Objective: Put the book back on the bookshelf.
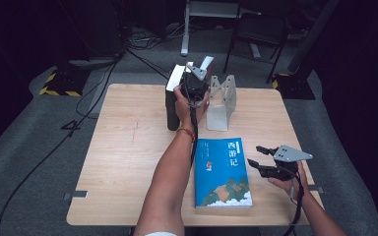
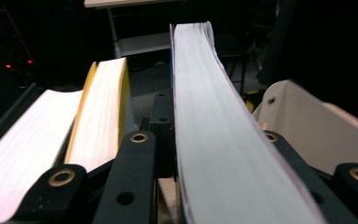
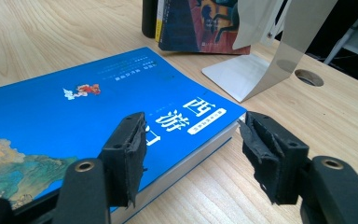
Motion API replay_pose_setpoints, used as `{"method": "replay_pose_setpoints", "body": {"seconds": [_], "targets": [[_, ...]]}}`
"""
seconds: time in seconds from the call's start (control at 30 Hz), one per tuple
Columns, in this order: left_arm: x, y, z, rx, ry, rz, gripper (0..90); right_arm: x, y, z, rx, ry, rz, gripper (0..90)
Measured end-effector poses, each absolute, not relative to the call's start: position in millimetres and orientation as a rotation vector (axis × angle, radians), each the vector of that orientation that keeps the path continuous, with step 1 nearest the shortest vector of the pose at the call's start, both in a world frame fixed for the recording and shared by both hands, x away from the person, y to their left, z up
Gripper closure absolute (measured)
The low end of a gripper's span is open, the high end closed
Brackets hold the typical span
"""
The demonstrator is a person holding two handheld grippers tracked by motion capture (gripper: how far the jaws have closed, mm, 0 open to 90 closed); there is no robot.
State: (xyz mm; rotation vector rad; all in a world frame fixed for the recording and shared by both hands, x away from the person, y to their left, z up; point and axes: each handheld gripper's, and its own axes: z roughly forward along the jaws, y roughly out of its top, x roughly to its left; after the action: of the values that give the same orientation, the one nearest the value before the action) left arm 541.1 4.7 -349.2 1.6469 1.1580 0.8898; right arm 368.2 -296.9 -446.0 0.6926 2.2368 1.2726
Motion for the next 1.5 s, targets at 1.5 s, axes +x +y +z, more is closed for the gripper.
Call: {"method": "replay_pose_setpoints", "body": {"seconds": [1.5], "targets": [[489.7,61.0,-327.5,1.786,1.012,0.889,43.5,368.7,-290.8,-449.8,0.686,2.292,1.230,38.4]]}}
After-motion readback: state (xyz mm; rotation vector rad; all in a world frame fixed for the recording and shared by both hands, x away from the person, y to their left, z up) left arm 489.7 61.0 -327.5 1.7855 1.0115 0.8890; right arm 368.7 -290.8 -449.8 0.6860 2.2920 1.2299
